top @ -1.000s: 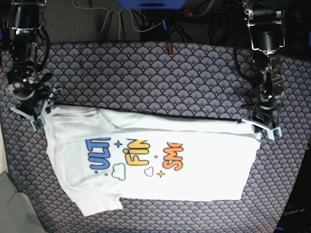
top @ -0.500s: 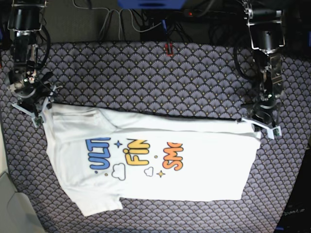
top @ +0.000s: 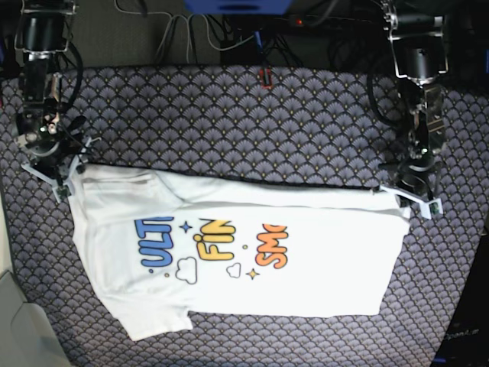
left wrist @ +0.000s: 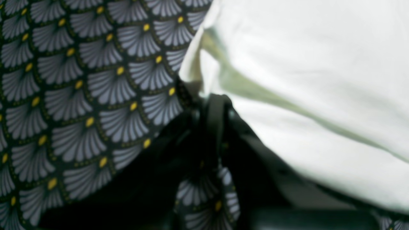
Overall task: Fold the T-shirt properly
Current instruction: 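Hold the folded edge with both grippers and pull it taut, then pull the held edge with both grippers back toward the robot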
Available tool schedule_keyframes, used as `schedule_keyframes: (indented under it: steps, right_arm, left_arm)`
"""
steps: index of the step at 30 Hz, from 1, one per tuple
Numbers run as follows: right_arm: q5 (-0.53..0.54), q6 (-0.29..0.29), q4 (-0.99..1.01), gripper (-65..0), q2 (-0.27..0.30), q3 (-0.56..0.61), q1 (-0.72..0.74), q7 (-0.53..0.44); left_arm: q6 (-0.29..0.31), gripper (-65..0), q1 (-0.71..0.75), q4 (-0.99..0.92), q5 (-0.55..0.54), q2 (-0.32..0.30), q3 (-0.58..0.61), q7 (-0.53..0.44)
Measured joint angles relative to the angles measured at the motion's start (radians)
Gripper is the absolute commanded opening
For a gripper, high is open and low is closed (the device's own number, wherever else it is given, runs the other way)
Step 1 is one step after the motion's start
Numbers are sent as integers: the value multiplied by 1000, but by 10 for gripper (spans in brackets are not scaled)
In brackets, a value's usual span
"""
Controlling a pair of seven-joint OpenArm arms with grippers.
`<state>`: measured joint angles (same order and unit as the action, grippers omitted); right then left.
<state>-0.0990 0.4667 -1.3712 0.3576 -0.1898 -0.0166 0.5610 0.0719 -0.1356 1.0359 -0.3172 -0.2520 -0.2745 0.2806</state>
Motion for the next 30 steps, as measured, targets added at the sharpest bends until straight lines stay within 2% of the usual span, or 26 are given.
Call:
schedule_keyframes:
  steps: [4,7,13,18,23,30]
  right_arm:
    - [-3,-3,0,-540,11,69,2,-5]
    - [-6,-3,0,-645,9,77,2,-8]
    - [-6,-3,-1,-650,8,77,2,-8]
    - [0,-3,-13,-650,33,75,-16,-6]
    - [0,-2,-70,-650,50,76,-71,-6]
    - [2,0,-87,-650,50,76,-94,-7]
  left_arm:
    - [0,-647,0,0,0,0,0,0]
    - [0,-647,0,0,0,0,0,0]
    - [3,-647,21,6,0,-3,0,-10]
    - [6,-647,30,9,-1,-14,3,-11]
    - [4,-647,117,132,0,-27,2,7]
    - [3,-647,186,210,-1,-27,2,7]
